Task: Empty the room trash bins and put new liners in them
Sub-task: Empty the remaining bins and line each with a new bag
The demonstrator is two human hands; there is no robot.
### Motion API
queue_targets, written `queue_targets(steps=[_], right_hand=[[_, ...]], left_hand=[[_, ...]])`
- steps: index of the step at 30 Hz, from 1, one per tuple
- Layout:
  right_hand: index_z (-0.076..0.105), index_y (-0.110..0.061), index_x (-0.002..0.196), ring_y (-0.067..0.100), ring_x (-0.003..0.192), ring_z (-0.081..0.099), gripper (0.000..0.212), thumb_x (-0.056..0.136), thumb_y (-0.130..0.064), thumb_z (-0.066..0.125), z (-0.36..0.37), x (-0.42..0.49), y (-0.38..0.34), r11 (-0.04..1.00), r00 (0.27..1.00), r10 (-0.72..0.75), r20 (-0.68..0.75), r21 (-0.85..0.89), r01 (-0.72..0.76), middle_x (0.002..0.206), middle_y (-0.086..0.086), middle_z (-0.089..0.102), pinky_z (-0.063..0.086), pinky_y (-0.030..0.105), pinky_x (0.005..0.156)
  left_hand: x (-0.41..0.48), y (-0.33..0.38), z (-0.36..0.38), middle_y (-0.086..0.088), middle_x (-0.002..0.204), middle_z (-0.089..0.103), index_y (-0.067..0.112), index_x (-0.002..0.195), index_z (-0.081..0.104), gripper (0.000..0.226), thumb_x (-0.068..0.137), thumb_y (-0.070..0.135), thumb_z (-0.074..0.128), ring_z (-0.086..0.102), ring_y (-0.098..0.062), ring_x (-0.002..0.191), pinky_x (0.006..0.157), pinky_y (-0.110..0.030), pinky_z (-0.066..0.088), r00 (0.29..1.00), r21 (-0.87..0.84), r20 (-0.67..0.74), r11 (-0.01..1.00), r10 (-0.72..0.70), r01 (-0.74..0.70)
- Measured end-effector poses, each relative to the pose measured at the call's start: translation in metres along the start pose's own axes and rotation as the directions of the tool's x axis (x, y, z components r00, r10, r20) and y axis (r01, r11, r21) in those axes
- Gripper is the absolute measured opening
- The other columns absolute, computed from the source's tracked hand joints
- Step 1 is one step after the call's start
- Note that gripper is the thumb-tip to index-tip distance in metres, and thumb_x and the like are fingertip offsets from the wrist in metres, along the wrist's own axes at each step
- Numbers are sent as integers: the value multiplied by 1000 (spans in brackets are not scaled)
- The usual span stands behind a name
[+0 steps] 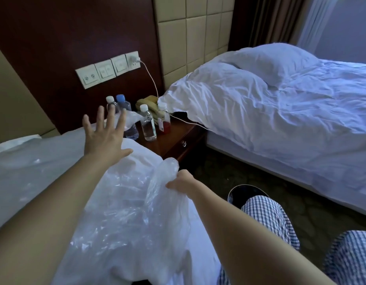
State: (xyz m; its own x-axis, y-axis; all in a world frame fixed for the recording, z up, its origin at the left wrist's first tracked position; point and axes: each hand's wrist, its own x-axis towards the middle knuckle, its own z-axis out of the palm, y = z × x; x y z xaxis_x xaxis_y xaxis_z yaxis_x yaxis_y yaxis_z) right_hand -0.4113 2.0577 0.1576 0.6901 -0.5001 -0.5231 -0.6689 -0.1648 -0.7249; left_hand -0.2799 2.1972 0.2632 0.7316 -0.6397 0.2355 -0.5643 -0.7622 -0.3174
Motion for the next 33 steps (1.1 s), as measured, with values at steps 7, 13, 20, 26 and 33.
queue_targets(steps=[7,13,20,26,33], right_hand=[[53,-3,123,33,105,62,39,92,-26,56,8,-2,-7,930,995,-5,98,366,-32,115,14,62,50,47,95],[51,-1,126,34,101,63,43,90,-24,48,23,2,-16,841,1000,25,19,539,-31,118,18,60,53,48,90],[55,-8,126,32,104,61,39,91,-24,44,8,2,-20,746,992,86,-91,666,-3,117,14,62,51,42,91],[52,-7,128,35,108,60,39,95,-27,46,3,-4,-4,739,992,112,-61,672,-42,118,15,61,48,45,97],[40,-15,142,35,119,52,74,81,-57,53,35,-16,-7,719,994,90,66,686,-111,135,12,51,39,51,104]], left_hand=[[1,-17,13,-10,135,50,9,143,27,95,78,77,41,42,-27,129,113,-54,8,949,70,260,984,-179,166],[-9,-7,30,-10,125,54,13,120,48,43,99,44,26,49,-28,113,100,-42,27,906,-159,423,984,-10,85],[-13,18,27,-9,158,16,8,150,19,64,100,45,32,20,-26,144,115,-39,18,800,-663,590,632,111,402],[-27,29,20,1,160,8,23,152,12,95,78,77,36,10,-23,146,118,-44,10,702,-639,682,631,203,439],[-45,-7,7,5,155,27,31,148,23,122,49,102,13,24,-22,142,114,-47,10,771,-363,612,929,177,74]])
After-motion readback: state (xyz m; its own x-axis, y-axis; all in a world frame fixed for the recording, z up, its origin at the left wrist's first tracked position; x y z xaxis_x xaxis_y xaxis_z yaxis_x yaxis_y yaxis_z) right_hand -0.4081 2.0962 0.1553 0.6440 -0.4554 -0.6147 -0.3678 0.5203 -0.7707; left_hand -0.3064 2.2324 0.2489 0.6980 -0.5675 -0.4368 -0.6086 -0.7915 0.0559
